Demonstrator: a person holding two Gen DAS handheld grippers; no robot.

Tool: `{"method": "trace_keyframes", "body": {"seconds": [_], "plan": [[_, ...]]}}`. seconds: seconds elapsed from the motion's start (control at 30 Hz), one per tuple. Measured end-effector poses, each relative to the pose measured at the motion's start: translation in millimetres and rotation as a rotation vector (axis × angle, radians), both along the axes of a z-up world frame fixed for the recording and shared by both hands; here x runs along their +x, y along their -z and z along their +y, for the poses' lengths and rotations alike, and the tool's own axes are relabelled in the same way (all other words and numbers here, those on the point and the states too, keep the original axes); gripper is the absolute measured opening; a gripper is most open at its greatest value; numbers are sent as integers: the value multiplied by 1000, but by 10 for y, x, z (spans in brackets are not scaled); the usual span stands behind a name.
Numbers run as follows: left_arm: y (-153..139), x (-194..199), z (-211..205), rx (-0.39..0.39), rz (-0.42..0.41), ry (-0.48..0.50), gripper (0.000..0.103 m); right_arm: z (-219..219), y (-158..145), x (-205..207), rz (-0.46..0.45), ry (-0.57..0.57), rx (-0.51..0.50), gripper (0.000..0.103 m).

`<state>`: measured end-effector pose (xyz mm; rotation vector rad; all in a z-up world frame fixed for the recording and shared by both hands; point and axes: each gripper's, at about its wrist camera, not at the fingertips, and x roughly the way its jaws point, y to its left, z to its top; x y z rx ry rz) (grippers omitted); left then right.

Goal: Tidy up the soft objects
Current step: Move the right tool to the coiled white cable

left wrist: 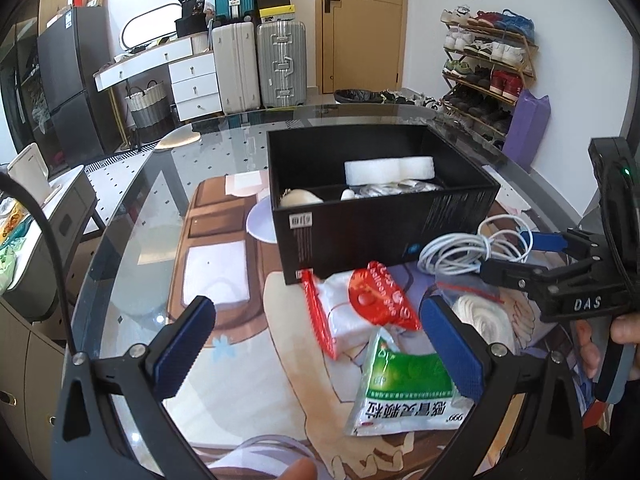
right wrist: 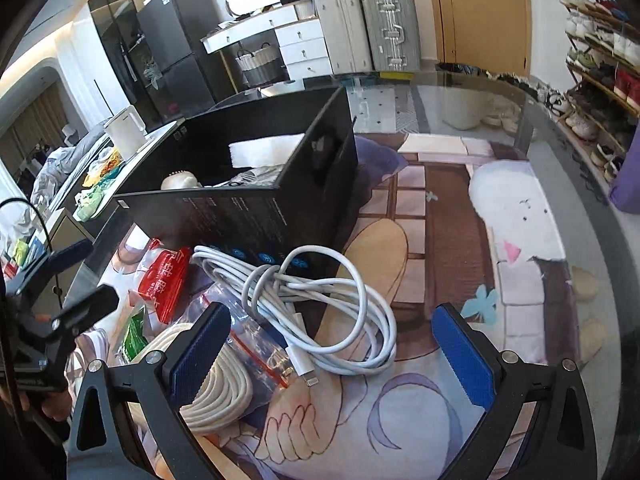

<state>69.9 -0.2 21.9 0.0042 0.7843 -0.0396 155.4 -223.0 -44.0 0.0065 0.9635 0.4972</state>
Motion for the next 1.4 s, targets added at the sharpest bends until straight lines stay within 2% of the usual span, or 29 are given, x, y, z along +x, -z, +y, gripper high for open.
{"method": "trace_keyframes", "body": {"seconds": [0.43, 0.7, 0.97, 1.4], "plan": [[94, -42, 3, 13, 27, 3, 103, -199, 34, 44, 4, 39, -53, 102], [134, -64, 27, 15, 38, -7, 103, -218, 26, 50, 11, 29, -7, 102], [153, -80, 56, 10, 43, -9, 103, -69, 33, 89, 2, 51, -21, 102], [201, -127, 8, 14, 58, 7, 103, -300, 34, 109, 13, 99, -18, 102]]}}
